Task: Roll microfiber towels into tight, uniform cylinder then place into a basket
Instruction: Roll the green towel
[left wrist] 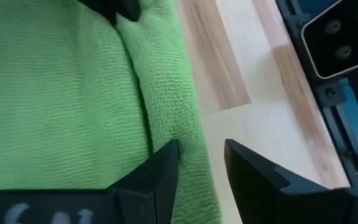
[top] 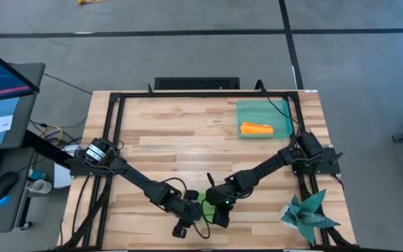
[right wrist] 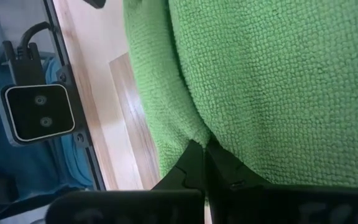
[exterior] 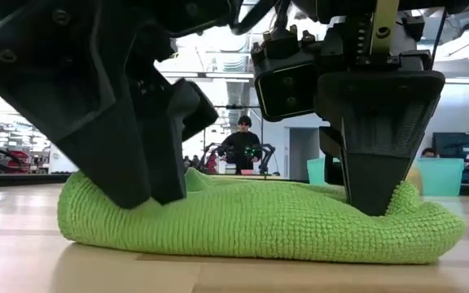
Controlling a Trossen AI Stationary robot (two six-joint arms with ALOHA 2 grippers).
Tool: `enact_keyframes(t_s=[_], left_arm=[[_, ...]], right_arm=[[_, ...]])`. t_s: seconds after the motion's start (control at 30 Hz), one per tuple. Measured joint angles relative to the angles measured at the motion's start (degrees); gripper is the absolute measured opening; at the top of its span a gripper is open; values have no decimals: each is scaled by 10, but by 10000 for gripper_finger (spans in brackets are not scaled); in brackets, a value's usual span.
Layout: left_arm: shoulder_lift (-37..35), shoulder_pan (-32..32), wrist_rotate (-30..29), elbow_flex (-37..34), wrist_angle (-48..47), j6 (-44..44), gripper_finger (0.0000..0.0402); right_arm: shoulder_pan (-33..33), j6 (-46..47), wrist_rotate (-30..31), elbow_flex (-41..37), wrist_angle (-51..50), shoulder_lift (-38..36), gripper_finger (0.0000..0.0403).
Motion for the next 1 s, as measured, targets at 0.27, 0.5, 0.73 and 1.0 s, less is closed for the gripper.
enact_keyframes(t_s=[0.27,0.5,0.73,1.0], left_arm=[[4,12,-22,2,-44,-43,127],[15,21,2,2,-59,-106,127],[16,21,1,0,-54,-108,127],[16,22,5,0,-47,-108,127]], right_arm=[[0,0,-22,0,3,1,20],[-1,-1,-23,0,3,1,39],[1,-13,-21,0,7,1,96],[1,-35,-25,-1,17,1,118]])
